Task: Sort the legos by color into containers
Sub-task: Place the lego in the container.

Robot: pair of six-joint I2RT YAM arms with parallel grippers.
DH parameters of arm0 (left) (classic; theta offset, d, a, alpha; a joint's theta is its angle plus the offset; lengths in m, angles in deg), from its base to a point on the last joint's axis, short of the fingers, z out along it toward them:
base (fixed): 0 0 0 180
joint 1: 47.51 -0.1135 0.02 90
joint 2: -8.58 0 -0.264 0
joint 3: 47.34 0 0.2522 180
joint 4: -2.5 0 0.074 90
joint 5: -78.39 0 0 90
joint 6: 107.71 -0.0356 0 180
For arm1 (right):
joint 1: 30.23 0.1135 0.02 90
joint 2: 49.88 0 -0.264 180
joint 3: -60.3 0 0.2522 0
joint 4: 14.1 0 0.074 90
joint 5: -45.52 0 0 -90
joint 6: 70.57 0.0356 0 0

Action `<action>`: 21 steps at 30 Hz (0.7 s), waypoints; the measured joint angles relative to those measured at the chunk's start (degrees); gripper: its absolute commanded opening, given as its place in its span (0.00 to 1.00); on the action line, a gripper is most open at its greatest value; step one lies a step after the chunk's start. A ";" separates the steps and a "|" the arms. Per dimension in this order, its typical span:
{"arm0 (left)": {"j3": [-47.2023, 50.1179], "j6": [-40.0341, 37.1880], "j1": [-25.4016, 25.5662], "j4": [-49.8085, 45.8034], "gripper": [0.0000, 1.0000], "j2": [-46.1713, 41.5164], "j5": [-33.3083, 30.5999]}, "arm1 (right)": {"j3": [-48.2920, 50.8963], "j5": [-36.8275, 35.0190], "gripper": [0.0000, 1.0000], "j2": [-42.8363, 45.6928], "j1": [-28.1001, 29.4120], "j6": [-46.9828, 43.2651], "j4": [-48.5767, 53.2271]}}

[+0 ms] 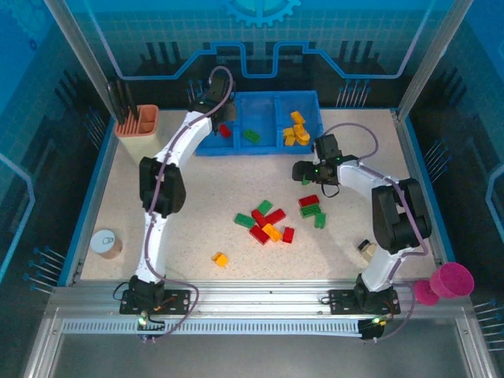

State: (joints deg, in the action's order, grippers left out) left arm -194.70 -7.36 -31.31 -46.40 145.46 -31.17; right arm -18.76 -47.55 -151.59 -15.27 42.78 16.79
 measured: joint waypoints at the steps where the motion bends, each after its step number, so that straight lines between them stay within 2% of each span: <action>1: -2.16 -0.04 -0.07 -0.87 0.18 1.90 -0.24 | -0.31 -0.13 0.93 -0.26 0.11 0.00 -0.02; 4: -7.76 -0.20 -0.26 -3.21 0.23 6.91 -0.79 | -1.16 -0.98 0.93 -0.72 0.52 -0.04 0.31; 8: -9.62 -0.15 -0.76 -4.50 0.39 9.31 -1.22 | -2.43 -1.51 0.93 -1.99 0.81 -0.07 0.61; 16: -9.60 0.24 -1.27 -4.46 0.43 9.55 -1.55 | -3.48 -2.54 0.93 -6.36 0.85 0.00 1.22; 21: -9.60 0.24 -1.38 -4.42 0.45 9.55 -1.68 | -5.44 -2.51 0.88 -9.05 0.90 0.00 1.25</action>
State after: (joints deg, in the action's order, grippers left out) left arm -204.30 -7.12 -32.68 -50.81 155.01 -32.85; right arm -24.20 -50.06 -160.64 -14.37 42.78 18.03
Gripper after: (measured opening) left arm 0.446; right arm 0.897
